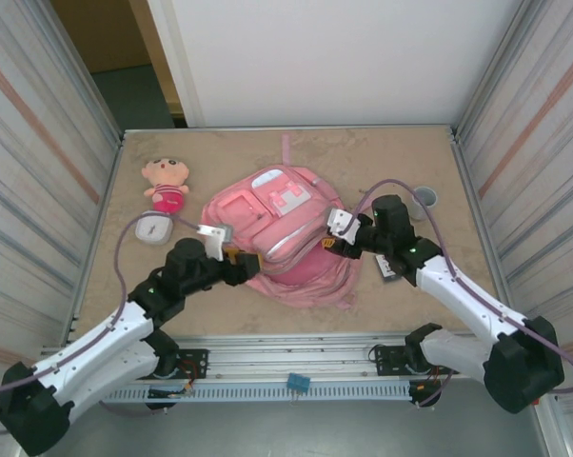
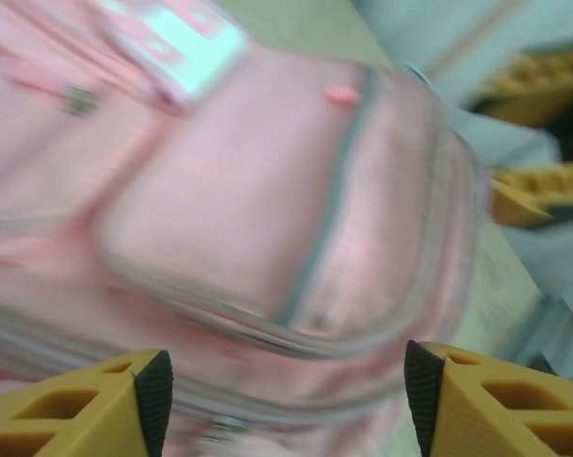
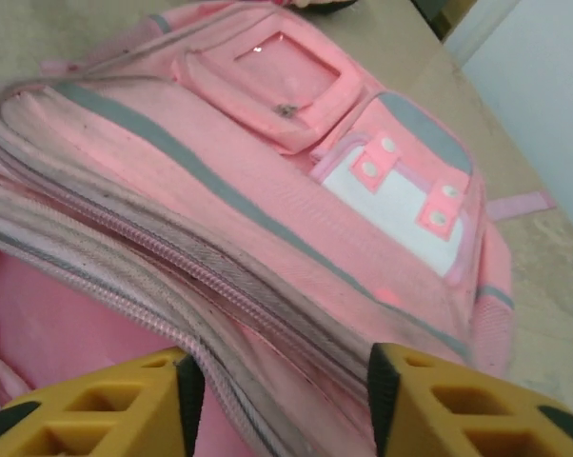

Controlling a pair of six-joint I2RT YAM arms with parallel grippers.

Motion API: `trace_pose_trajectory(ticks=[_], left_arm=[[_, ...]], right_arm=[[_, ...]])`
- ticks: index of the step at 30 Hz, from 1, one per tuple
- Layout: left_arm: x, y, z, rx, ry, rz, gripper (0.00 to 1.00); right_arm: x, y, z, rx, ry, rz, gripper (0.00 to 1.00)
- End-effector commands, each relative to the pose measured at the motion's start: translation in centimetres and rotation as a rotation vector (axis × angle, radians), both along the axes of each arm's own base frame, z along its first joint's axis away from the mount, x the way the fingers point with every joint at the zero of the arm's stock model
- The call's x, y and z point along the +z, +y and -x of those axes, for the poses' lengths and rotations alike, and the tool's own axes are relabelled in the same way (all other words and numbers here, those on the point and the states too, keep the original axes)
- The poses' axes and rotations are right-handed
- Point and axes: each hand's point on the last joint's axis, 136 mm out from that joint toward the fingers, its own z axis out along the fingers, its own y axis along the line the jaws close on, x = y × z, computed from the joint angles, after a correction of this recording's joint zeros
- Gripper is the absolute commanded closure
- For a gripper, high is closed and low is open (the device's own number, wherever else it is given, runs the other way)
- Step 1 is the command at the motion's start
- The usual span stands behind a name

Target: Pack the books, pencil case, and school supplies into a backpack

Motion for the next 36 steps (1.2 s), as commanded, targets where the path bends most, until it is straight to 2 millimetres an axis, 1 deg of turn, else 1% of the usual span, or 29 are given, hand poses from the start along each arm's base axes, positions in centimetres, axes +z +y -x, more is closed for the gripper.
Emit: trace_pose_trajectory(ticks=[1, 3, 5, 6, 8, 9, 11, 13, 15, 19, 20, 21, 23, 28, 30, 32, 33, 34, 36], left_arm=[[-1.7, 3.5, -1.9, 0.19, 0.106, -0.009, 0.33], [-2.3, 4.0, -2.8, 0.225, 0.147, 0.038, 0.34], [-2.5, 4.2, -3.7, 0.25, 0.171, 0.054, 0.35], [-2.7, 4.2, -4.3, 0.26, 0.181, 0.047, 0.35], [-3.5, 4.2, -5.1, 0.282, 0.212, 0.019, 0.35], [-4.3, 4.5, -5.5, 0.318, 0.252, -0.002, 0.37], [-5.9, 4.7, -5.8, 0.36, 0.322, -0.008, 0.42], [-7.1, 3.6, -6.0, 0.33, 0.361, 0.038, 0.45], [-8.4, 2.4, -5.7, 0.303, 0.42, 0.101, 0.5], [-10.2, 1.3, -4.9, 0.28, 0.513, 0.146, 0.62], [-10.4, 1.0, -4.7, 0.273, 0.523, 0.158, 0.66], [-10.5, 0.7, -4.4, 0.264, 0.53, 0.17, 0.73], [-10.7, 0.2, -3.6, 0.258, 0.541, 0.181, 0.78], [-10.5, -0.6, -1.3, 0.251, 0.529, 0.183, 0.79], [-10.2, -0.8, -0.4, 0.251, 0.521, 0.181, 0.79], [-9.9, -1.0, 0.6, 0.246, 0.509, 0.18, 0.77], [-9.8, -1.1, 1.0, 0.241, 0.503, 0.174, 0.75], [-9.6, -1.0, 1.3, 0.237, 0.486, 0.166, 0.7], [-8.8, -0.7, 1.6, 0.228, 0.437, 0.133, 0.56]], right_arm=[[4.5, -0.9, 0.2, -0.25, 0.265, -0.277, 0.42], [4.4, -1.8, 0.6, -0.391, 0.435, -0.365, 0.4], [3.6, -2.3, 1.2, -0.51, 0.595, -0.448, 0.4], [3.1, -2.1, 1.6, -0.536, 0.667, -0.492, 0.4], [1.8, -1.8, 2.4, -0.586, 0.757, -0.573, 0.41], [1.1, -1.7, 2.7, -0.615, 0.783, -0.605, 0.41], [-1.2, -1.8, 3.4, -0.705, 0.848, -0.641, 0.4], [-3.3, -1.9, 3.9, -0.763, 0.908, -0.647, 0.4], [-5.4, -1.8, 4.2, -0.8, 0.964, -0.64, 0.41], [-8.0, -1.8, 3.7, -0.837, 0.995, -0.615, 0.41], [-8.4, -1.8, 3.5, -0.842, 1.001, -0.612, 0.42], [-8.9, -1.7, 3.0, -0.845, 1.009, -0.608, 0.43], [-9.7, -1.8, 1.9, -0.852, 1.014, -0.608, 0.44], [-10.6, -2.4, -1.7, -0.865, 1.012, -0.61, 0.49], [-10.4, -2.3, -3.2, -0.855, 1.004, -0.605, 0.5], [-9.9, -2.0, -4.9, -0.835, 0.973, -0.597, 0.5], [-9.7, -1.9, -5.6, -0.828, 0.96, -0.596, 0.5], [-9.3, -1.9, -6.5, -0.818, 0.944, -0.599, 0.5], [-8.5, -2.1, -7.8, -0.802, 0.932, -0.614, 0.49]])
